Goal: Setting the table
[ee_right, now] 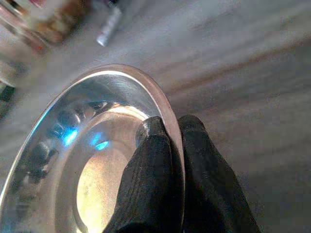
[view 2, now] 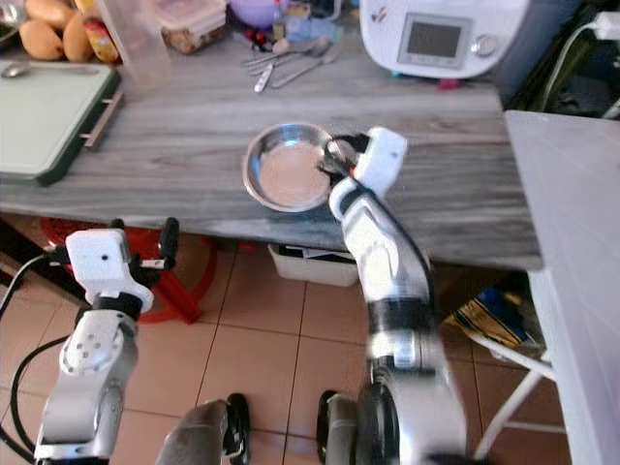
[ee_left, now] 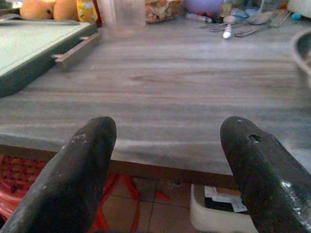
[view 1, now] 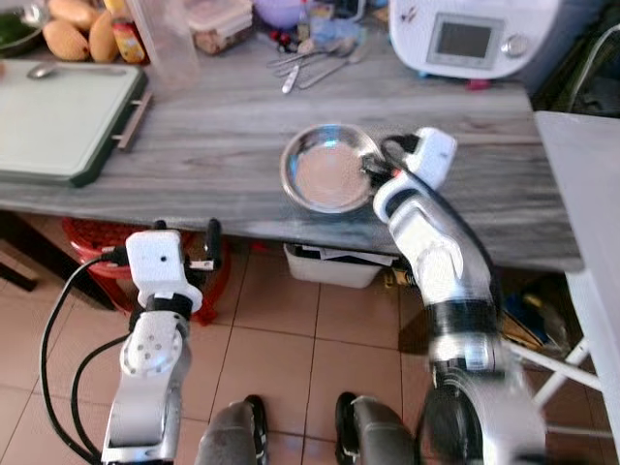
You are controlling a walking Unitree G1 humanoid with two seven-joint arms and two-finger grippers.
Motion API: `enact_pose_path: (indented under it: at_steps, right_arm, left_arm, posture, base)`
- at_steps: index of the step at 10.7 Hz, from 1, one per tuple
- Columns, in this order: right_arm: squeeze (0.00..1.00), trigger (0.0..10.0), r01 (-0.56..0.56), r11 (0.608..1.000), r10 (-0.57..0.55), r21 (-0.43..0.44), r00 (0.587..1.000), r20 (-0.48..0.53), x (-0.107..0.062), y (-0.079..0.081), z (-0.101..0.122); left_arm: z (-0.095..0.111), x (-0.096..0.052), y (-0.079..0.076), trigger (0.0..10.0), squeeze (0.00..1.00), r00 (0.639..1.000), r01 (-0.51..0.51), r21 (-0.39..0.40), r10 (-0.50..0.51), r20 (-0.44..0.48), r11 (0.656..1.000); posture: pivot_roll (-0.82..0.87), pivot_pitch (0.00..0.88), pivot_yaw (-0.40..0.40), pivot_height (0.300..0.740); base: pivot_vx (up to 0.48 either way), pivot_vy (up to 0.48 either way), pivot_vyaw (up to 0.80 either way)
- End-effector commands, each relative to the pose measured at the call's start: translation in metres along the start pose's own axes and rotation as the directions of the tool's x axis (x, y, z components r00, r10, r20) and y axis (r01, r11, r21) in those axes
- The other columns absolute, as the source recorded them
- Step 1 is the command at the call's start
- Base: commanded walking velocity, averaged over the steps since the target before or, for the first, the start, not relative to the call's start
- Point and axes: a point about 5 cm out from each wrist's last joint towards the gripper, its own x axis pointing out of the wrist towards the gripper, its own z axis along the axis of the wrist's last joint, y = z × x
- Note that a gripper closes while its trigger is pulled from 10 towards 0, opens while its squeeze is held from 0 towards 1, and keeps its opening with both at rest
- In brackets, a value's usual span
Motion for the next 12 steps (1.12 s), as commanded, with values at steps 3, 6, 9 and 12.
enact_pose_path:
  at_steps: [3,6,9,12]
  right_arm:
    - [0.0,10.0,0.007,0.999,-0.005,0.034,0.996,-0.085,0.008,0.003,-0.008]
    - [0.0,10.0,-0.046,0.997,0.056,0.064,0.986,-0.155,0.013,0.017,-0.015]
    - [1.0,10.0,-0.042,0.999,0.046,0.025,0.986,-0.163,0.011,0.012,-0.019]
    - [1.0,10.0,-0.046,0.997,0.044,-0.055,0.998,-0.035,0.011,0.013,-0.002]
  left_arm:
    - [0.001,-0.005,0.001,10.0,0.0,1.0,0.007,0.015,-0.007,-0.016,1.0]
    - [0.001,-0.007,0.001,10.0,0.0,1.0,0.014,0.015,-0.014,-0.026,1.0]
    - [0.001,-0.006,-0.001,10.0,0.0,0.999,0.02,0.011,-0.02,-0.03,1.0]
    - [0.0,-0.005,-0.002,10.0,0.0,0.999,0.022,0.007,-0.022,-0.03,1.0]
  posture:
    - [0.02,0.242,0.002,0.74]
    - [0.02,0.243,0.001,0.74]
    - [0.01,0.242,-0.003,0.74]
    - [0.01,0.239,-0.004,0.74]
  base:
    - [0.0,0.0,0.0]
    - [0.0,0.0,0.0]
    - [0.0,0.0,0.0]
    - [0.0,0.0,0.0]
